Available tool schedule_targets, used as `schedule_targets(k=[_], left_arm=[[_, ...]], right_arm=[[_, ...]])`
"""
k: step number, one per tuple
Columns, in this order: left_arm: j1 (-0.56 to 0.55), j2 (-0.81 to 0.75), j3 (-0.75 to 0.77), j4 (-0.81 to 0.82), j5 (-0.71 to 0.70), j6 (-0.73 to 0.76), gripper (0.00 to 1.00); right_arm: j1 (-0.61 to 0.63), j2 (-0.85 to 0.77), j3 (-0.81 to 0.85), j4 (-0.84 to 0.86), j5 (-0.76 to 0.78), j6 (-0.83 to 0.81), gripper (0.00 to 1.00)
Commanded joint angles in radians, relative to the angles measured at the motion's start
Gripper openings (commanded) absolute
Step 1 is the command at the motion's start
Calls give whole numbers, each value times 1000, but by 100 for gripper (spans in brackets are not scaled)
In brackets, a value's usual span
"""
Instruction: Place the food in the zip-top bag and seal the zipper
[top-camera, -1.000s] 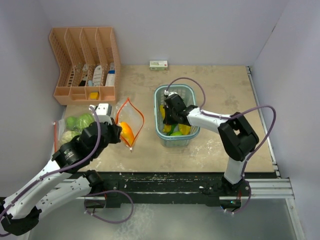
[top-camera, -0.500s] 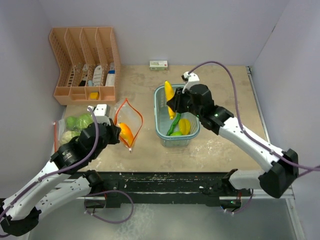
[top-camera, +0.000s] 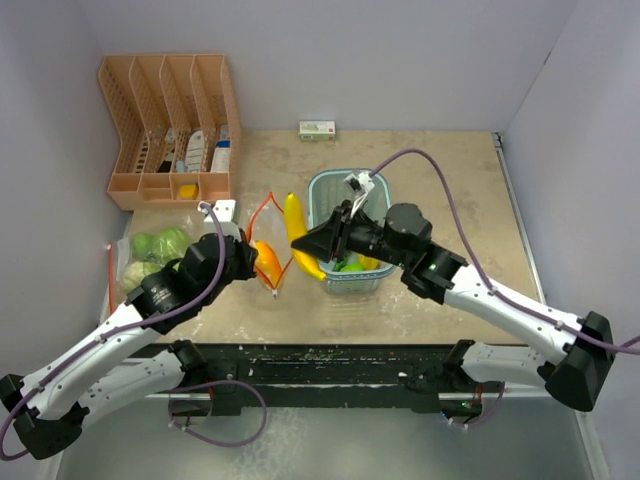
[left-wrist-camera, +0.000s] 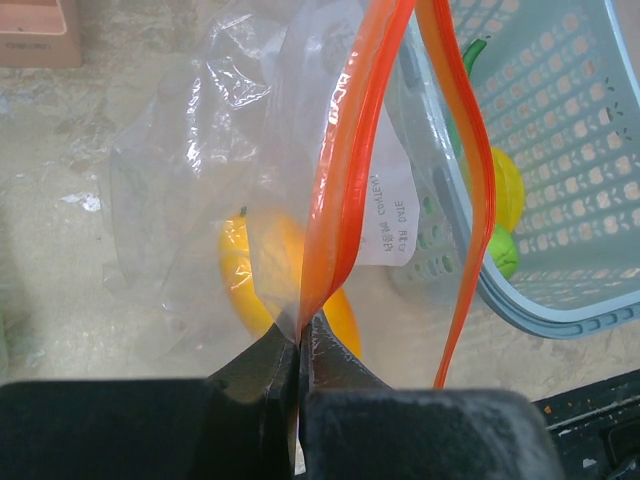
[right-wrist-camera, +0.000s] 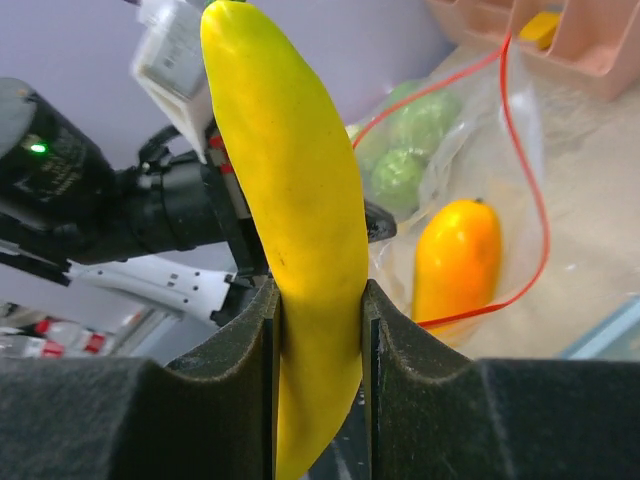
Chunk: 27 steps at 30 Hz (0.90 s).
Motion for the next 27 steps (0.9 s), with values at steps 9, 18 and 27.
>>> schedule_targets(k=[9, 18, 27], left_arm=[[-3, -10, 49, 86, 37, 3, 0], [-3, 7, 52, 133, 64, 18, 0], [-3, 33, 97, 137, 101, 37, 0]], right_arm=[[77, 247, -39, 393, 87, 266, 0], [117, 371, 111, 61, 276, 244, 0], [128, 444, 223, -120, 433, 181, 33]])
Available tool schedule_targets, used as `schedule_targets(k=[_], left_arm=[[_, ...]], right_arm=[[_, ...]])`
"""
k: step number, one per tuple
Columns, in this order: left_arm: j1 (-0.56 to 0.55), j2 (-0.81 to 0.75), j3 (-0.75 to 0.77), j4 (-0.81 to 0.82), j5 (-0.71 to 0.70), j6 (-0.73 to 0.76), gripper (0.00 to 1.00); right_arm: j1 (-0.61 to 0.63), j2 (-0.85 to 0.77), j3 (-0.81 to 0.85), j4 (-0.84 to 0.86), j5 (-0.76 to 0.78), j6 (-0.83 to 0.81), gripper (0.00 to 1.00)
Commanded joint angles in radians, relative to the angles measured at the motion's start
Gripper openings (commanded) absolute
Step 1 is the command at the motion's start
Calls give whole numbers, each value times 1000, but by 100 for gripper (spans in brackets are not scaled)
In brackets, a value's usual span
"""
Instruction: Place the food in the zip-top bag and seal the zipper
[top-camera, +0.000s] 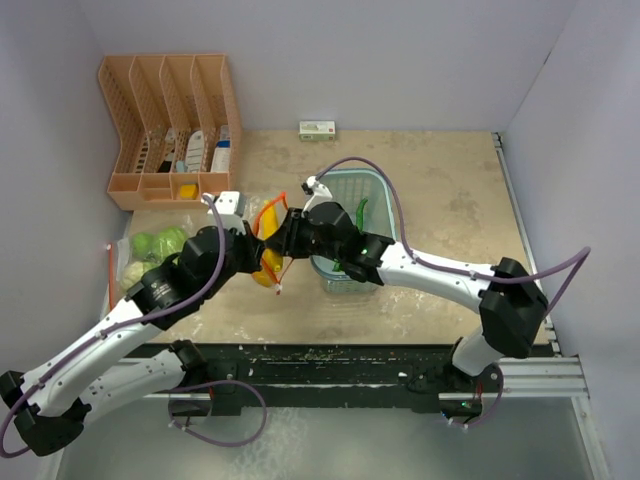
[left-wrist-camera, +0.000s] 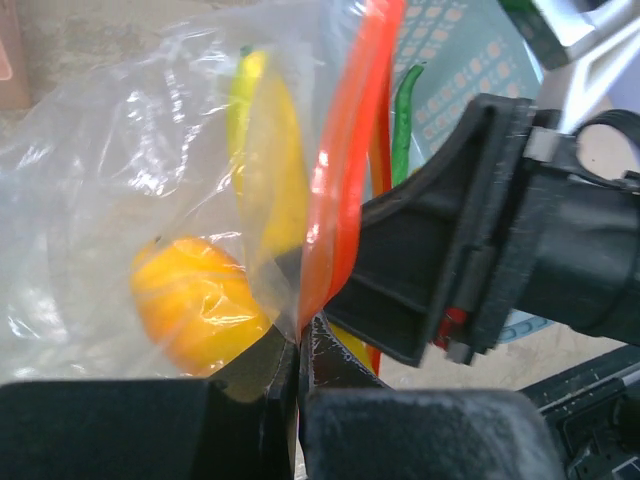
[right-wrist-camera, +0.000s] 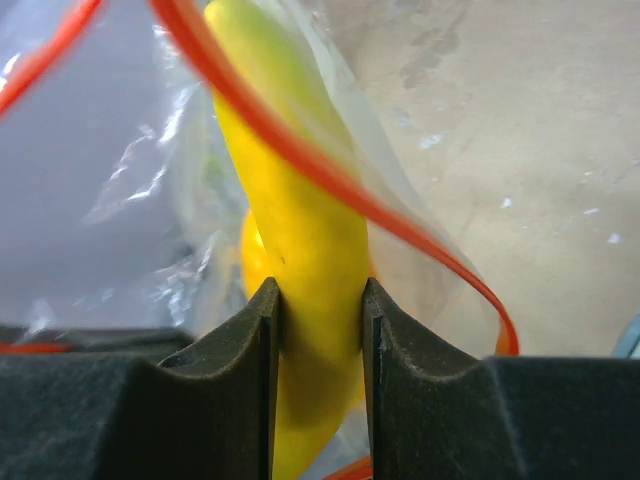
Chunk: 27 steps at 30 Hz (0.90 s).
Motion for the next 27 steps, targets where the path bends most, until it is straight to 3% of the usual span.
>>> schedule_targets(k=[1, 6, 7, 14, 19, 23, 27], left_arm=[[-3, 0, 51, 67, 44, 8, 0], [-3, -29, 31, 37, 33, -5, 0], [-2, -38, 22, 36, 29, -8, 0], [-3, -75, -34, 20, 7, -30, 0], [-3, -103, -62, 16, -1, -47, 0], [-3, -119, -65, 15, 4, -48, 0], [-3, -135, -67, 15, 16, -51, 0]], right_arm=[[8, 16, 97, -119, 130, -72, 42], [8, -28, 122, -156, 129, -176, 78], [8, -43, 122, -161, 117, -197, 81], [11, -255, 59, -193, 58, -286, 84], [10, -360, 62, -333, 116, -304, 82], [-23, -321, 125, -536, 249, -304, 88], [-164, -221, 143, -632, 204, -328, 90]])
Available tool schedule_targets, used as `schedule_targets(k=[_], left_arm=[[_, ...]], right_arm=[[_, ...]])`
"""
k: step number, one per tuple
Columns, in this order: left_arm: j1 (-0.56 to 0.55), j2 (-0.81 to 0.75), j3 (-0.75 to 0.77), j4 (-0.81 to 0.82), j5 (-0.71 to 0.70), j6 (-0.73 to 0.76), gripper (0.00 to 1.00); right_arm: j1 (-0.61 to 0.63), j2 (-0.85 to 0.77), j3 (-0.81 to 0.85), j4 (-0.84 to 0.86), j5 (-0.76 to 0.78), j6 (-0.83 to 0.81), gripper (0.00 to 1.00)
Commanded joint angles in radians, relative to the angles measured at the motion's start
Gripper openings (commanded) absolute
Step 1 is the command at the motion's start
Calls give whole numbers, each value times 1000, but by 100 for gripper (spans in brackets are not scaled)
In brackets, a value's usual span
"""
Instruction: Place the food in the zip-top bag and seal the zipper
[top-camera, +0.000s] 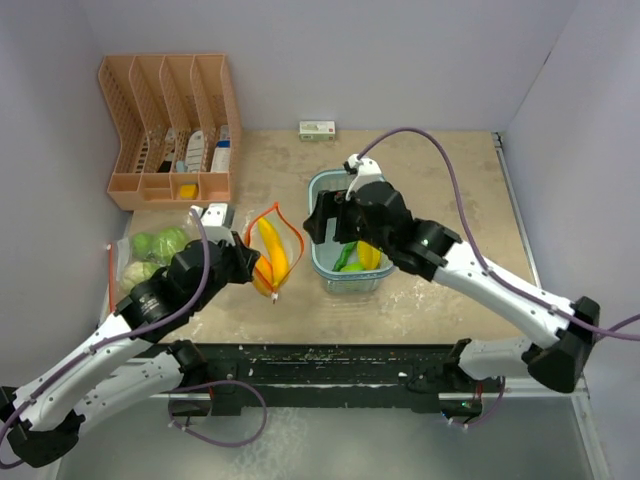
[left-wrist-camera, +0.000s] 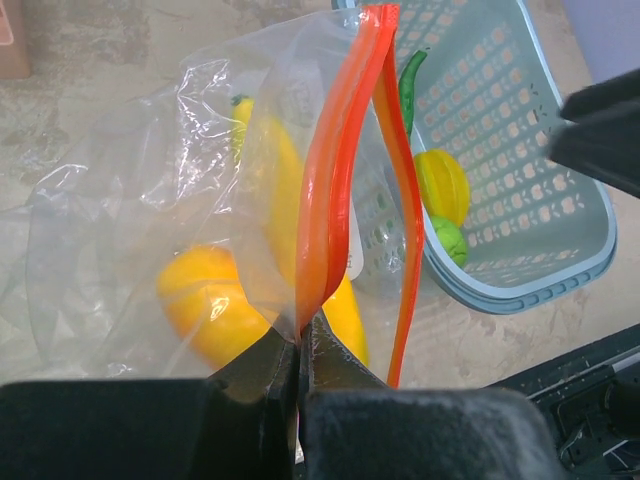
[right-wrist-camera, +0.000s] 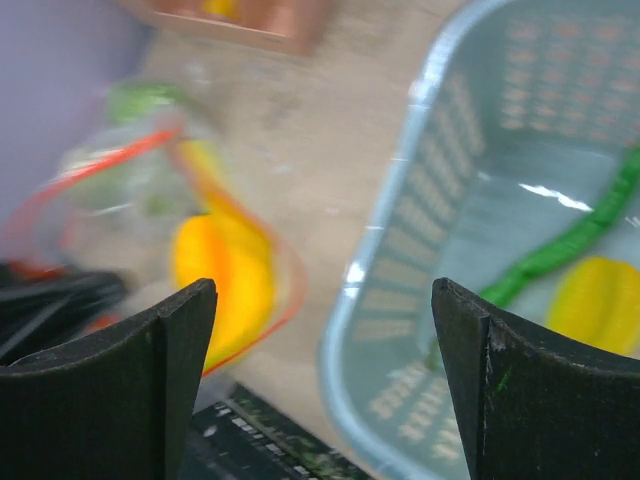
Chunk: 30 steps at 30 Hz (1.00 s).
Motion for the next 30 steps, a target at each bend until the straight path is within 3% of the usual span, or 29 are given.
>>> schedule_targets(k=[1, 11, 21, 24, 30], left_arm=[[-4, -30, 3, 39, 2, -21, 0], [-3, -56, -10, 79, 38, 1, 0], [-3, -40, -13, 95, 83, 25, 0], [-2, -43, -25, 103, 78, 27, 0], [-4, -31, -24, 97, 81, 28, 0]], right_arm=[[-140, 115, 16, -177, 39, -47, 90], [-256, 450, 91, -235, 88, -144, 92], [-295, 636, 97, -187, 119, -141, 91], [-295, 649, 71, -152, 96, -143, 82], [-295, 610, 41, -117, 89, -146, 36]])
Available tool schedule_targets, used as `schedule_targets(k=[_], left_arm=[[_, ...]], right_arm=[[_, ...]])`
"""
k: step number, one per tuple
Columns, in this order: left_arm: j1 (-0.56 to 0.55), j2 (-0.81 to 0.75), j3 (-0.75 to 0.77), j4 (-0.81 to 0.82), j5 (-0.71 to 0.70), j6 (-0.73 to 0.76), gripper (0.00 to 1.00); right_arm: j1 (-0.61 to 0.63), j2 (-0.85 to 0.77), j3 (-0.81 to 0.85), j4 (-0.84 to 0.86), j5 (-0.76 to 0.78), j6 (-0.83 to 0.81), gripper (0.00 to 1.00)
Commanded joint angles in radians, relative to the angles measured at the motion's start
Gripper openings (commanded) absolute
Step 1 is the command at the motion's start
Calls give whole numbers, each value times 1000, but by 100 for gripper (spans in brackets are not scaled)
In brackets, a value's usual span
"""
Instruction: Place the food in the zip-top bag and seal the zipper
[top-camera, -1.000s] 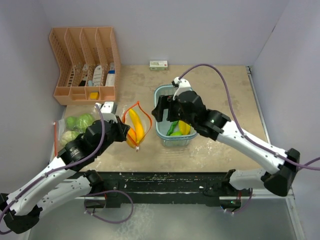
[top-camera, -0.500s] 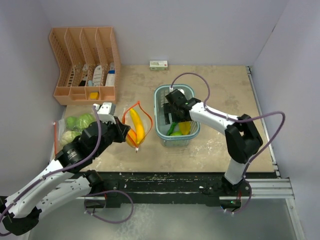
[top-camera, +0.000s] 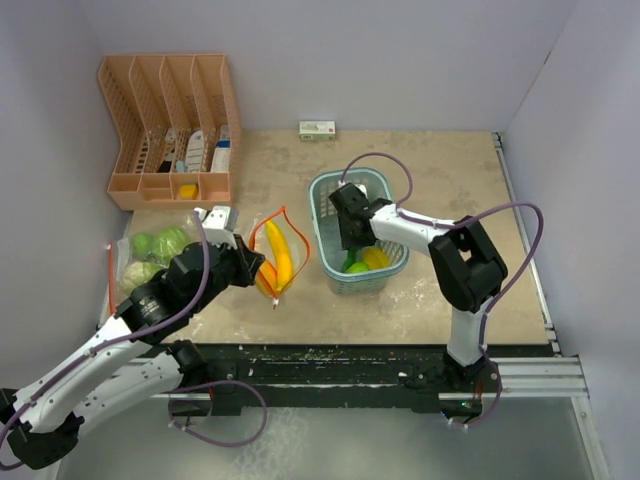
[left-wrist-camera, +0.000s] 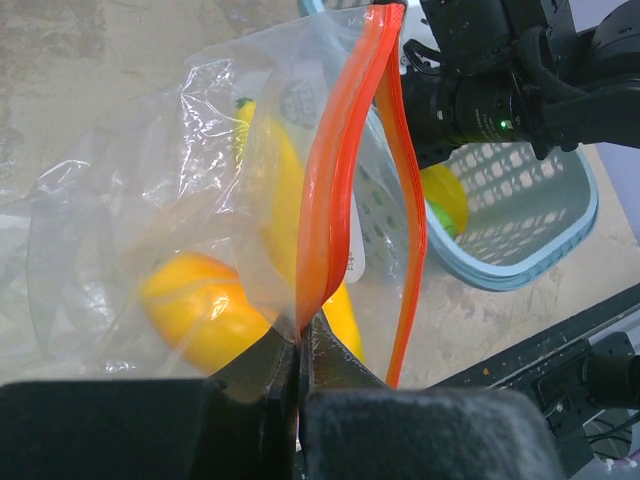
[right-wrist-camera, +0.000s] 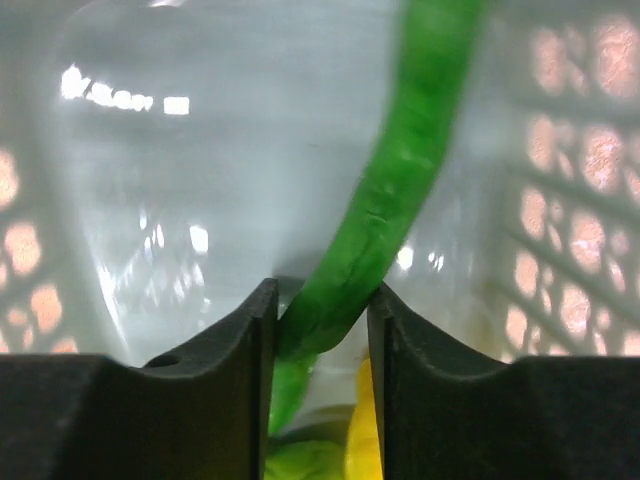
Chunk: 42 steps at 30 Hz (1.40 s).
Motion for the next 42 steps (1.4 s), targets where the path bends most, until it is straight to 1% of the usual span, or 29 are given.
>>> schedule_targets(k=[1, 3, 5, 12, 15, 17, 19, 23, 31, 35, 42], left_arm=[[-4, -2, 4, 60, 11, 18, 0], [-3, -5, 1, 59, 10, 14, 0], [-3, -4, 0, 57, 9, 9, 0], [-3, -6, -3, 36, -6, -1, 0], [-3, -5, -4, 35, -10, -6, 0], [-2, 0, -4, 34, -10, -11, 0], [-4, 0, -5, 35, -7, -18, 0], [-2, 1, -4, 42, 6, -31, 0], [-3, -8, 0, 15, 2, -43, 0], [-3, 1, 7, 10, -10, -37, 0], [-3, 25, 13, 21, -10, -31, 0]], right_arm=[[-2, -73, -14, 35, 2, -12, 30], [-2, -114, -13, 40, -3, -16, 21], [-2, -164, -10, 51, -20, -24, 18], [-2, -411, -11, 69, -32, -43, 16], [-2, -491, -25, 70, -24, -54, 16], [-3, -530, -49, 104, -53, -77, 16], [-3, -523, -41, 91, -72, -80, 16], [-2, -448, -51, 65, -96, -86, 16], [-1, -320, -113, 119, -149, -96, 15], [-1, -344, -169, 143, -155, -95, 15], [10, -484, -309, 142, -211, -123, 15]])
